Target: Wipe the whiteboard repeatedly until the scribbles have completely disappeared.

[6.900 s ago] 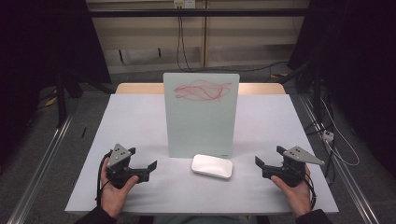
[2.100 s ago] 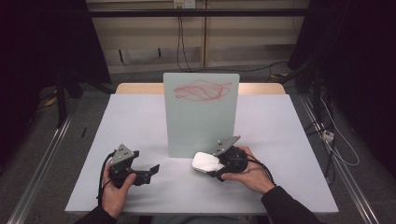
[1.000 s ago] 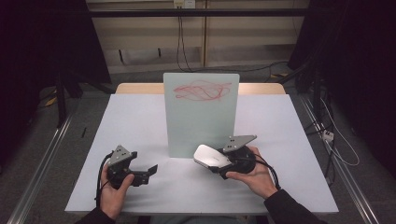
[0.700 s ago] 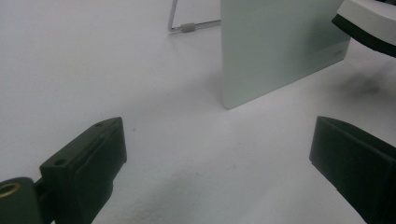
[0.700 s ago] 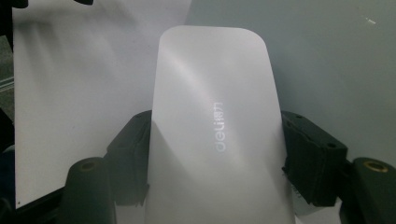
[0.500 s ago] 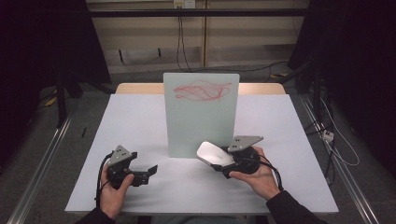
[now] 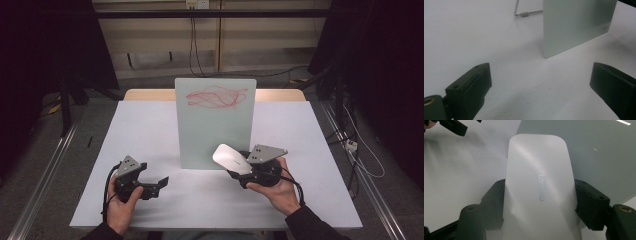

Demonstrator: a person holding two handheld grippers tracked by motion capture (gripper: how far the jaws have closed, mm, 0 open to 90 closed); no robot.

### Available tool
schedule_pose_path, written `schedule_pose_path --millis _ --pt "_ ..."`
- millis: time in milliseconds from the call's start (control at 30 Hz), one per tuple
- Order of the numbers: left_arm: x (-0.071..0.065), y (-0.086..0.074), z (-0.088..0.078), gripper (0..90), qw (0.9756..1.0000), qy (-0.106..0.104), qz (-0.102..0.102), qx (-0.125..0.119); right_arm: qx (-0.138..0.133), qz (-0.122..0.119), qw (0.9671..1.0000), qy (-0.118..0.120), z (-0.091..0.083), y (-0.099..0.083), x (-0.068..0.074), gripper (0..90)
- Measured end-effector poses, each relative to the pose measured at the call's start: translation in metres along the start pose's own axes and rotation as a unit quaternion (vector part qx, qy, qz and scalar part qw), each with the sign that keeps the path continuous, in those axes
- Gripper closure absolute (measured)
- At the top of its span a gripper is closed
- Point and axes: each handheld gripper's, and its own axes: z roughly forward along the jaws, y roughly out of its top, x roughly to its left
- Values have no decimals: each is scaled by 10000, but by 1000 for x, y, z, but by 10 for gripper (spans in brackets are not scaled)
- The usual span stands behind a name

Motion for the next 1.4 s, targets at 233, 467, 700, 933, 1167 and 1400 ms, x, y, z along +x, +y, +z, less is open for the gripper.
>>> schedule_pose_path --millis 233,467,700,933,1167,1400 --pt "-1 1 1 38 10000 -3 -9 1 -155 -180 9994 -256 -3 8 2 311" --pt "1 0 1 38 10000 -28 -38 25 -454 -301 9969 -565 -8 21 -3 311" --pt "0 0 1 38 10000 -15 -31 38 -704 -514 9908 -1034 -14 37 -8 311" --pt "1 0 1 38 10000 -17 -41 20 -974 -656 9824 -1455 -18 52 -15 311" --pt "1 0 2 38 10000 -14 -46 23 -1037 -802 9755 -1765 -15 60 -20 311" --pt "1 0 2 38 10000 -25 -32 49 -1127 -962 9663 -2104 -17 68 -25 311"
